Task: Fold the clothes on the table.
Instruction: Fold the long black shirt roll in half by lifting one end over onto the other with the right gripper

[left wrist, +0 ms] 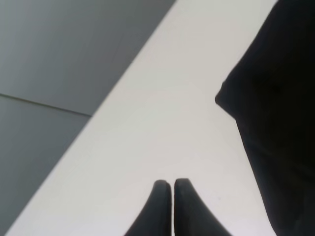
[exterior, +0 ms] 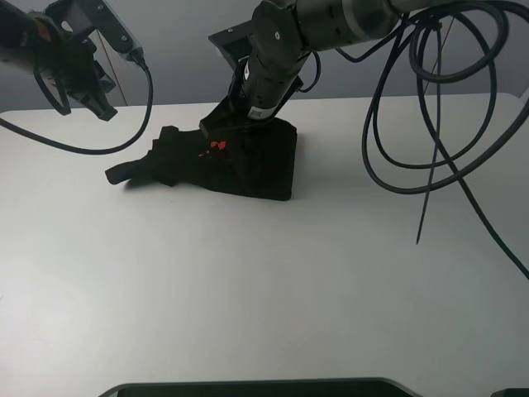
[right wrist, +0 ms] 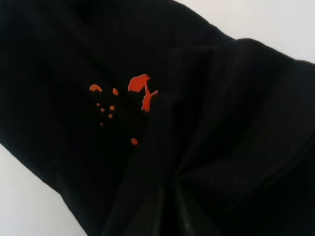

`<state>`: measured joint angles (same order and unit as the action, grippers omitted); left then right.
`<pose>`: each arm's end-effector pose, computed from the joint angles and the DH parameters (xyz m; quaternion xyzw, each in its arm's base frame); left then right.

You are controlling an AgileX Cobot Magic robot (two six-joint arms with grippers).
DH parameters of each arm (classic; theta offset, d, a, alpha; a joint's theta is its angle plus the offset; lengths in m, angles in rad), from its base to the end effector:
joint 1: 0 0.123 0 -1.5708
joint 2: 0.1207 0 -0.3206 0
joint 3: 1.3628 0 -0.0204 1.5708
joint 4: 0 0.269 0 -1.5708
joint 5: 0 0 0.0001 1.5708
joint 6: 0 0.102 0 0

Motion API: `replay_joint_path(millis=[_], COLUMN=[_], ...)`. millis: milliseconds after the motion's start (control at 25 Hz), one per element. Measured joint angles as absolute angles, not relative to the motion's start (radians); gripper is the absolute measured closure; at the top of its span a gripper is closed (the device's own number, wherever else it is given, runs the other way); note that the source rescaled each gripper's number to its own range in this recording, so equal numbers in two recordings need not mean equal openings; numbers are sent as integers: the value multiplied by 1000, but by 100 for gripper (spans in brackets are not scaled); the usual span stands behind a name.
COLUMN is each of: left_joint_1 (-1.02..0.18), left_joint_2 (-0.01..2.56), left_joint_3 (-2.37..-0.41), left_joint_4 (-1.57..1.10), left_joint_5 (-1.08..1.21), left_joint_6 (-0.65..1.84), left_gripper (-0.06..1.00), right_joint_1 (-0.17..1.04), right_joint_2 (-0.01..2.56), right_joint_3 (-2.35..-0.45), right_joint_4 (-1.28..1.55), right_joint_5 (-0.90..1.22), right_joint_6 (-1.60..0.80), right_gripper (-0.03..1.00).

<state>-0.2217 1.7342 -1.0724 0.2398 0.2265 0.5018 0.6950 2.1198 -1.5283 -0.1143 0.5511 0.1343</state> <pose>0.3895 -0.0822 0.2289 0.4173 0.8260 0.1200 0.3595 0.3839 0.3121 0.1738 -0.3050 0.9168 0.0647 0.2496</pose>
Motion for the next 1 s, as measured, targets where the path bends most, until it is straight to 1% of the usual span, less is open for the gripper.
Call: replay_joint_path(millis=[320,520,760,880,1000], left_joint_1=[-227,-229,-229,-234,-243], left_joint_2=[1996,2096,2066,1999,1916], left_joint_3=[-1072,-1072,-1072,-1072,-1072], left_joint_4=[231,229,229,229,229], left_joint_5=[37,-12,-26,-23,-26], left_joint_6=[502,494,455,452,451], left_gripper=[94,94,94,94,94], right_joint_1=[695,695,675,637,570], right_joint_2=[2120,2118,2118,2118,2103], right_joint_3=[-1528,-1528,-1528,-1528,-1528], right_joint_4=[-128,-238,-590,-716,-760], right_joint_5=[565,607,799,899,955], right_joint_6=[143,224,421,446,448], right_gripper=[95,95,95,95,95])
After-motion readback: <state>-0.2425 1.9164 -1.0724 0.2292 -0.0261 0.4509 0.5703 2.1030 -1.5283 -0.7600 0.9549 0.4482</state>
